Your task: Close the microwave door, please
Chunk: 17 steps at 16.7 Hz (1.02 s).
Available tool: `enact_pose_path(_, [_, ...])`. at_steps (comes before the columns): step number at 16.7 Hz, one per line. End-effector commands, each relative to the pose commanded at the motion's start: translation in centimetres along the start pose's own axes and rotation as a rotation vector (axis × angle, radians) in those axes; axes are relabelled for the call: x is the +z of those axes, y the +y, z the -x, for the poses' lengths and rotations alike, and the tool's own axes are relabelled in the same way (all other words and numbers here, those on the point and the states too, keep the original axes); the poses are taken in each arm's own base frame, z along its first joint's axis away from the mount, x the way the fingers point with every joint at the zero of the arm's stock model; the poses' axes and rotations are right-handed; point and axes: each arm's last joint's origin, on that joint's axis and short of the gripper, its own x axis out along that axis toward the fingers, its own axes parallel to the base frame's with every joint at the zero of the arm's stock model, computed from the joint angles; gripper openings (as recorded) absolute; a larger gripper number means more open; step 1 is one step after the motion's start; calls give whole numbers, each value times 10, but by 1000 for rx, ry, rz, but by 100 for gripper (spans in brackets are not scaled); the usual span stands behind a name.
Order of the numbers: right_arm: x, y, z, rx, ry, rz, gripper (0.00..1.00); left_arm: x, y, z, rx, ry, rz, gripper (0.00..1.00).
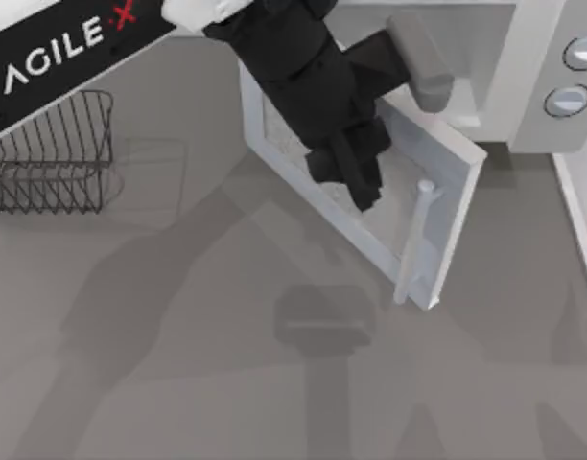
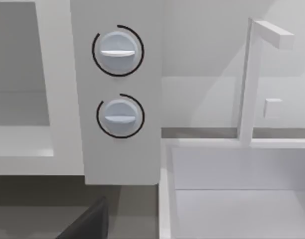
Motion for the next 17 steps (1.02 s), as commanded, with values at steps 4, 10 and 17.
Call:
enact_pose_path(4, [0,0,0,0,0,0,100,10,2,19,70,-68,-30,0])
enact_pose_path(10, [0,0,0,0,0,0,100,18,-6,19,69,-96,-73,0])
enact_pose_path(17, [0,0,0,0,0,0,100,51,-42,29,40,-229,-256,0])
